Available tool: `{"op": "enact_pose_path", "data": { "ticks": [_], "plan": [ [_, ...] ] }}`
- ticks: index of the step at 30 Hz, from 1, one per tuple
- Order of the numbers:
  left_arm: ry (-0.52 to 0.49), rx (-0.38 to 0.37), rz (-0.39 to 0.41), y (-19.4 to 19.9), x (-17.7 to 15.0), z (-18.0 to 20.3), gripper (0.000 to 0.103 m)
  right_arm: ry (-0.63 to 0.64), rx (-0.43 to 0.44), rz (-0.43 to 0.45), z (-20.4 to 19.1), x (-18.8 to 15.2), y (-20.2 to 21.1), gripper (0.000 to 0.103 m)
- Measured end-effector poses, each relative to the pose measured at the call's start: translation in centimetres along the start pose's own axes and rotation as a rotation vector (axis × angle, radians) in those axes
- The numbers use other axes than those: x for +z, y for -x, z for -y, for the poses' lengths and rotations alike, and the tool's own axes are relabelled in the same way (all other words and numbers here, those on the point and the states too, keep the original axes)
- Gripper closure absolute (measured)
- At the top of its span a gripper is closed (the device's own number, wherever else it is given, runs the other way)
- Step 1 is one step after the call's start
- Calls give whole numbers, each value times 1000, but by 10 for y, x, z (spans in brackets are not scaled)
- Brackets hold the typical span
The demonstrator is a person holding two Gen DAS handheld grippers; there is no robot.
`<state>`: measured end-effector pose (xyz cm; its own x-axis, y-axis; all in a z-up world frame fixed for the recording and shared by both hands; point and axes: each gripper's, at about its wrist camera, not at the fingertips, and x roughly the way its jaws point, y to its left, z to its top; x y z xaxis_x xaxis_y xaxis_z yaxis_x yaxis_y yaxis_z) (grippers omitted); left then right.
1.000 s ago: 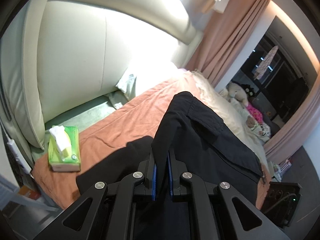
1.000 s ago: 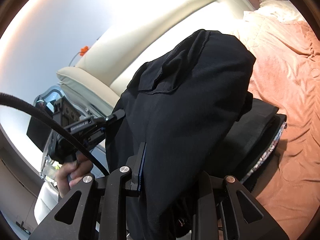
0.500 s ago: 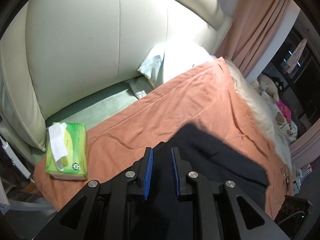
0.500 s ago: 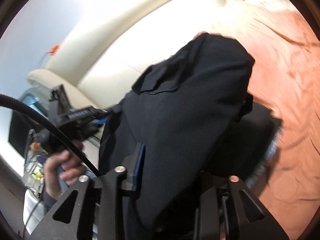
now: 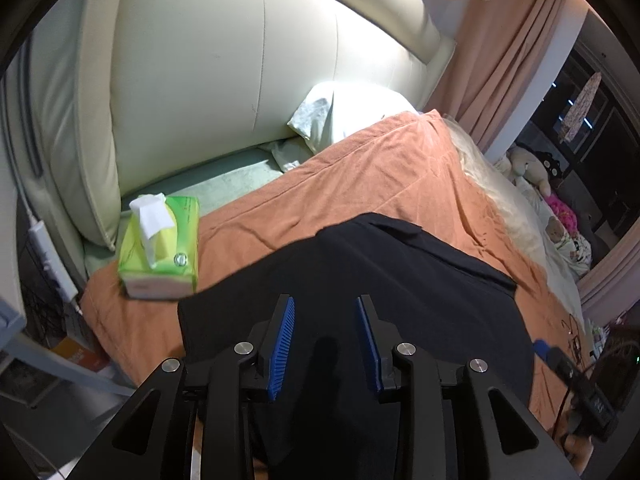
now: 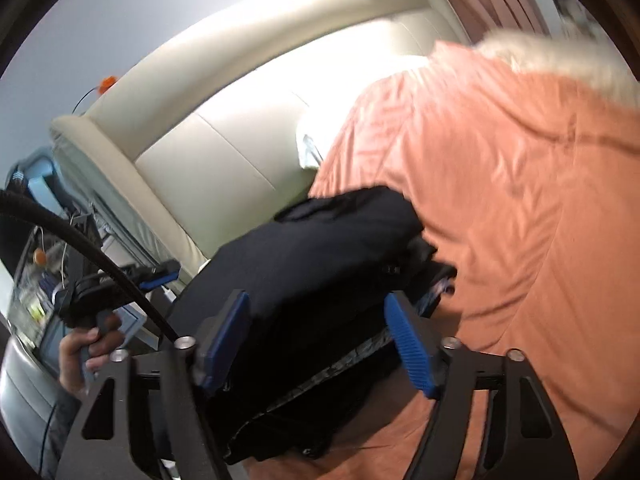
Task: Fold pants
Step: 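Lower the trouser stack onto the folded black clothes beside the tissue box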
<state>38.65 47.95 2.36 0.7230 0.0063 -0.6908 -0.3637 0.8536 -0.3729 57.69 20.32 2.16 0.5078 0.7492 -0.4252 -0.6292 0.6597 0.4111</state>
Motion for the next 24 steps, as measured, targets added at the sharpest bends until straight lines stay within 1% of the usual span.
{"op": "enact_pose_path", "data": {
  "ticks": [2, 3, 4, 5, 6, 12, 15, 16, 17, 19, 20, 21, 24],
  "plan": [
    [-2, -9, 18, 12, -8, 7, 69, 41, 6, 5, -10, 4, 5, 44],
    [-10, -12, 26, 16, -10, 11, 68, 54, 10, 3, -7, 6, 6, 47],
    [-21, -10, 33, 20, -12, 15, 67, 77, 20, 0, -15, 9, 7, 51],
    [-30, -5, 37, 23, -15, 20, 64, 89, 24, -2, -15, 11, 4, 52],
    [-35, -3, 40, 22, -15, 24, 62, 105, 23, -1, -21, 14, 3, 52],
    [-59, -8, 46, 17, -28, 52, 62, 152, 55, -21, -33, 33, -20, 52],
    [-53, -14, 51, 12, -33, 65, 62, 189, 67, -45, -38, 37, -35, 52],
    [-49, -20, 48, 10, -35, 68, 62, 195, 62, -52, -37, 36, -41, 52],
    [-52, -29, 38, 3, -37, 72, 62, 200, 60, -60, -35, 36, -50, 54],
    [-46, -65, -8, -13, -42, 73, 62, 202, 66, -87, -31, 32, -61, 66],
    [-26, -61, -44, -26, -45, 70, 62, 197, 63, -106, -28, 28, -68, 70],
    [-21, -53, -57, -32, -47, 69, 62, 195, 62, -113, -24, 25, -74, 70],
    [-52, -29, -48, -37, -56, 69, 62, 221, 46, -114, -22, 12, -78, 70]
  ]
}}
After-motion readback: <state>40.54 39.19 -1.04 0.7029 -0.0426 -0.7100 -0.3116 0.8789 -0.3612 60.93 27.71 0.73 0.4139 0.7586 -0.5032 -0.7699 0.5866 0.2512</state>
